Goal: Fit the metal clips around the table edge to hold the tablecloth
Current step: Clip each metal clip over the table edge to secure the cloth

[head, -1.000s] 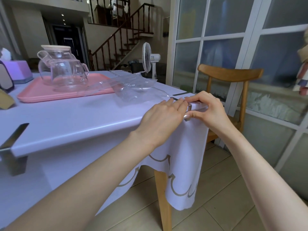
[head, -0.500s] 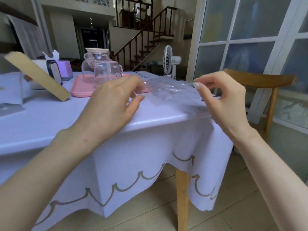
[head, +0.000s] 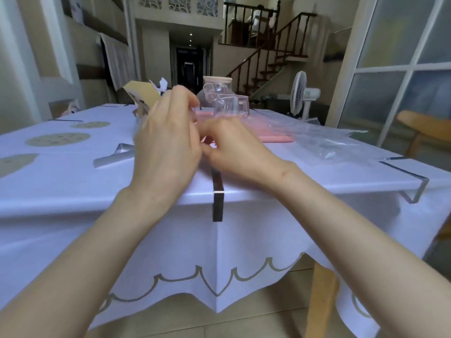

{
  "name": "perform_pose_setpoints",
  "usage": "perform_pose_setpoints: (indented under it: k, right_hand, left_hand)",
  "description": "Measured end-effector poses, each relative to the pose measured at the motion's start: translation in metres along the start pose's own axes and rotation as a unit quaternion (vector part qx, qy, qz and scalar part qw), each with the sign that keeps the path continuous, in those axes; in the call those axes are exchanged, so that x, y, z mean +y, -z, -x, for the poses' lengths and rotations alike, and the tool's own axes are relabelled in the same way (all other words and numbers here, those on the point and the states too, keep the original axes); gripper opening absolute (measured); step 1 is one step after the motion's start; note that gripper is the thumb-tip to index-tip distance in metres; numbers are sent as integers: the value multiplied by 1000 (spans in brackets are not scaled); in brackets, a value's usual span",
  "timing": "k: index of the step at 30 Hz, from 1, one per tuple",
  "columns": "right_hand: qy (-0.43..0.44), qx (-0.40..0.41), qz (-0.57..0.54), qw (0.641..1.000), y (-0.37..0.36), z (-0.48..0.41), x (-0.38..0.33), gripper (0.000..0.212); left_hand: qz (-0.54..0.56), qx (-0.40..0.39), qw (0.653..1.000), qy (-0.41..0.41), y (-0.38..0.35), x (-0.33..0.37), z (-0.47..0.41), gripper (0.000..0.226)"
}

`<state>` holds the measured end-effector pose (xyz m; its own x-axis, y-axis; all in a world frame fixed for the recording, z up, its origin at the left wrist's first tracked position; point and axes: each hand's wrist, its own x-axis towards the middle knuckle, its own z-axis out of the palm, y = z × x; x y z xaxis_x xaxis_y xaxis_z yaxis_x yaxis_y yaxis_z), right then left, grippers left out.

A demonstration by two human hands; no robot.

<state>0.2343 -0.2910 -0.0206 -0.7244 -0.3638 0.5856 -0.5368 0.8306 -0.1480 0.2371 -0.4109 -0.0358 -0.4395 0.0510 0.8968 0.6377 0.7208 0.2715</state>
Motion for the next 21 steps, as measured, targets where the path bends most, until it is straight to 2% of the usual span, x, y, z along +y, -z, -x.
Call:
perform_pose_setpoints:
  k: [3,6,9,11,14,17,19,21]
  right_hand:
    - [1,-72,-6,997,-13,-20,-5,25]
    - [28,-137,-14,990,-20,-37,-18,27]
    - [46,-202,13,978,-32,-54,-32,32]
    - [53,-224,40,972,-38,-63,-39,34]
    - [62,-218,52,973,-41,-70,-45,24]
    - [71,-166,59,982,-40,-71,-45,13]
    - [87,-133,68,985,-37,-68,-46,15]
    - [90,-106,70,988,-33,-61,-52,22]
  left_hand:
    - [-108,-23,994,11,21,-31,-2,13]
    - [-201,-107,970,85,46,-72,-4,20]
    - [-227,-204,941,145,62,-94,-4,35]
    - [-233,-233,932,149,64,-98,-4,32]
    - [-252,-252,925,131,61,-100,-6,20]
    - [-217,-247,936,128,59,-102,-6,12]
    - [-164,-203,955,141,61,-106,-6,10]
    - [-58,-164,970,172,64,-108,-6,13]
